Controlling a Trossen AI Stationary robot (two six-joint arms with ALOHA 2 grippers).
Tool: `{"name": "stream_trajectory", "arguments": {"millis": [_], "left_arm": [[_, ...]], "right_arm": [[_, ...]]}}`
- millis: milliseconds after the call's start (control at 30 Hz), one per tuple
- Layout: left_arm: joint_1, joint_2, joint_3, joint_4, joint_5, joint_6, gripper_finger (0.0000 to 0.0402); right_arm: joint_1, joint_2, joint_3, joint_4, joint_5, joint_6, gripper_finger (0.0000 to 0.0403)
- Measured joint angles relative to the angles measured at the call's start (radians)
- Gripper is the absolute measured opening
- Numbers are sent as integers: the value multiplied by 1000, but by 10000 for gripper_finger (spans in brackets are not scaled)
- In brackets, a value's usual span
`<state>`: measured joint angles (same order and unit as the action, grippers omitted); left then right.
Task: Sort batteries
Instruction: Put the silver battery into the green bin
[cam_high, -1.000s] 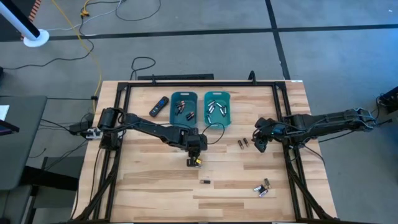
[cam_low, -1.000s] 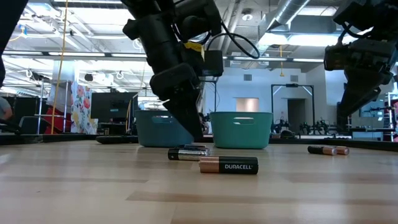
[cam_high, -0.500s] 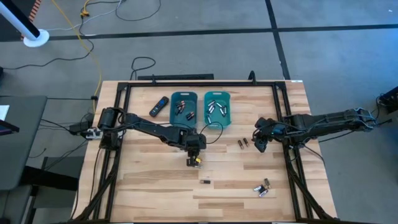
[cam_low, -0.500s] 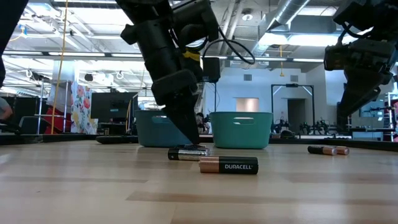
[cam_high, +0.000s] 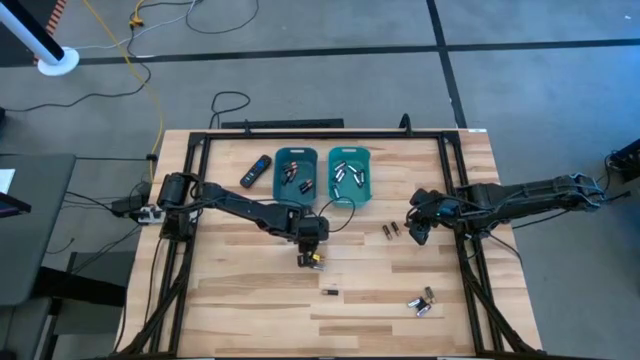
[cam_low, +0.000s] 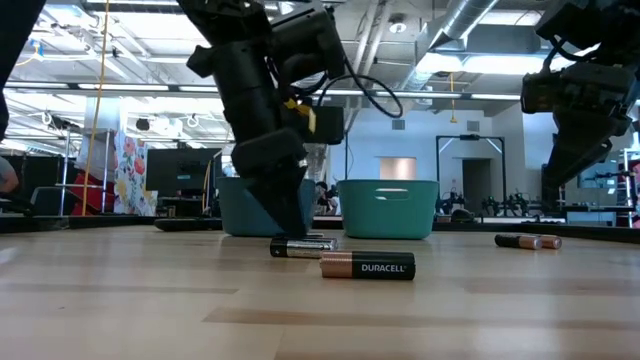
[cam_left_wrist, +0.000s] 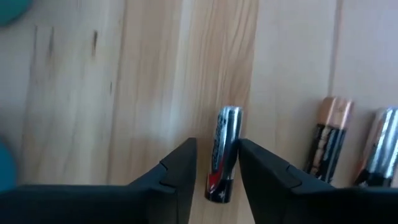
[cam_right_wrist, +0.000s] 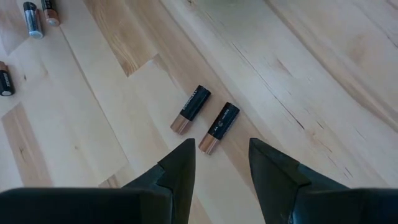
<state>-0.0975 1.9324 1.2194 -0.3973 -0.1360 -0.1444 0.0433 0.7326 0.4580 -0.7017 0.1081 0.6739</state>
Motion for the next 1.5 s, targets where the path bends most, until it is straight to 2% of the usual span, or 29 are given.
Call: {"name": "stream_trajectory", "arguments": {"millis": [300, 400, 600, 733, 900, 1033, 1200, 1500], "left_arm": [[0, -3, -36, 13, -3, -68, 121], [-3, -3, -36, 14, -3, -60, 104], [-16, -3, -37, 17, -7, -68, 37], [-17, -3, -38, 47, -7, -121, 37], [-16, 3, -36, 166, 0, -161, 37], [-4, 3, 27, 179, 0, -163, 37], [19, 3, 145, 169, -1, -92, 37], [173, 1, 400, -54, -10, -46, 37]], "right_arm": [[0, 0, 0, 1, 0, 7, 166], [0, 0, 0, 2, 1, 7, 166], [0, 0, 0, 3, 1, 7, 166], [0, 0, 0, 3, 1, 6, 166], [0, 0, 0, 3, 2, -1, 166], [0, 0, 0, 3, 2, -2, 166], [0, 0, 0, 3, 2, -1, 166], [0, 0, 0, 8, 30, 14, 166]]}}
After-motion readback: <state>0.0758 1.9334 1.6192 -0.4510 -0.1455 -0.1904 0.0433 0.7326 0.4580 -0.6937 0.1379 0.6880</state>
